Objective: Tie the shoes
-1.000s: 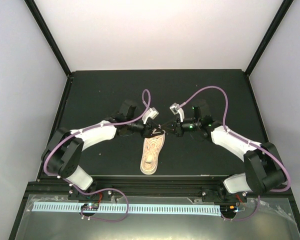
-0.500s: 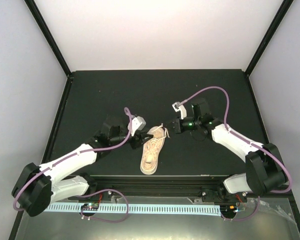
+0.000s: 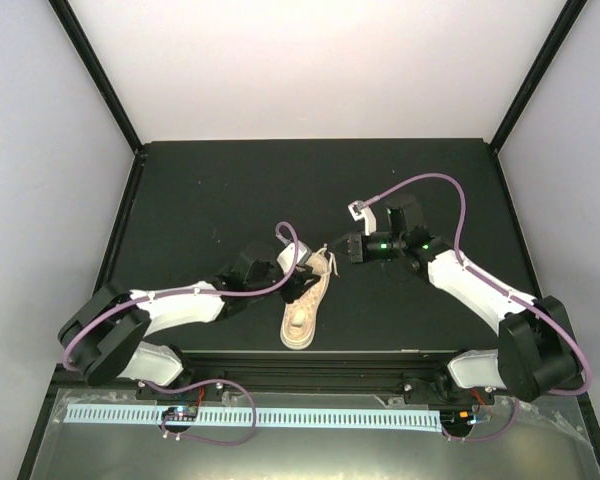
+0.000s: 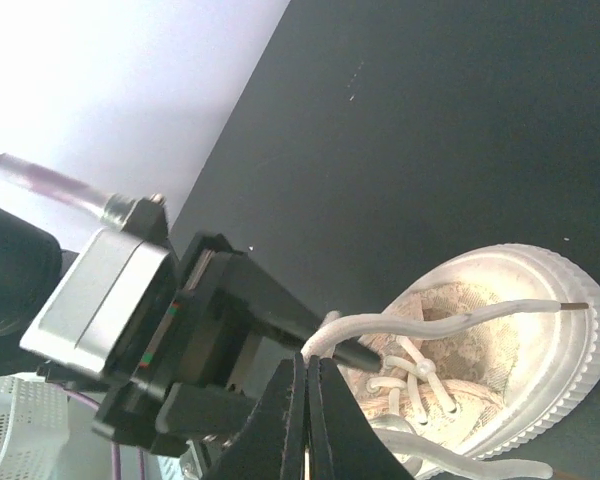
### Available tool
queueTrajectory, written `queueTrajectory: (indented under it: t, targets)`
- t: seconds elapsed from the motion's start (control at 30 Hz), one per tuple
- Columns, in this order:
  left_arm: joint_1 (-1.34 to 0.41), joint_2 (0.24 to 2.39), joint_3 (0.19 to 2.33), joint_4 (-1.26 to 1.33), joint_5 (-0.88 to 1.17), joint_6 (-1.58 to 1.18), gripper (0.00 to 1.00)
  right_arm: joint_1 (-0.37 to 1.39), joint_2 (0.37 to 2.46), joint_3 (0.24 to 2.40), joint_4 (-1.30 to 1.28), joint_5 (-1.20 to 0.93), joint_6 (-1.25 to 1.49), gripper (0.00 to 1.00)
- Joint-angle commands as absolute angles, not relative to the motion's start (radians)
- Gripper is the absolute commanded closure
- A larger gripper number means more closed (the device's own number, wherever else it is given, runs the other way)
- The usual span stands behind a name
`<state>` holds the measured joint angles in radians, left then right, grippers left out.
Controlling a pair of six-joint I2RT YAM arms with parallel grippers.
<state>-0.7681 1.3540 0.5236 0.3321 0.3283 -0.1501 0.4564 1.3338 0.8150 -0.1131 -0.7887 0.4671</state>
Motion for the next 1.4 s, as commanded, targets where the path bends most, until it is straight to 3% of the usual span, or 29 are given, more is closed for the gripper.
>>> queueTrajectory:
  t: [0.0,0.57,1.0,1.1,1.27,1.37]
  targets:
    - [-0.775,1.413,0.577,0.484,0.225,-0.227,0.65,0.457,1.312,0.824,-0.106,-0.812,0.486,0.98]
    - [-0.785,1.558,0.661,0.560,0.108,-0.276,0.56,0.459,1.284,0.798,-0.095,-0.891,0.496,0.98]
    - [-0.809,1.594,0.696,0.518,-0.045,-0.286,0.59,0.459,1.282,0.795,-0.099,-0.906,0.491,0.98]
    - [-0.812,1.608,0.711,0.524,-0.044,-0.278,0.63,0.459,1.284,0.793,-0.101,-0.908,0.489,0.98]
    - [-0.815,1.602,0.704,0.537,-0.057,-0.259,0.90,0.459,1.286,0.792,-0.116,-0.887,0.477,0.98]
    - [-0.816,1.575,0.672,0.550,-0.066,-0.248,0.98,0.459,1.294,0.786,-0.105,-0.884,0.481,0.98]
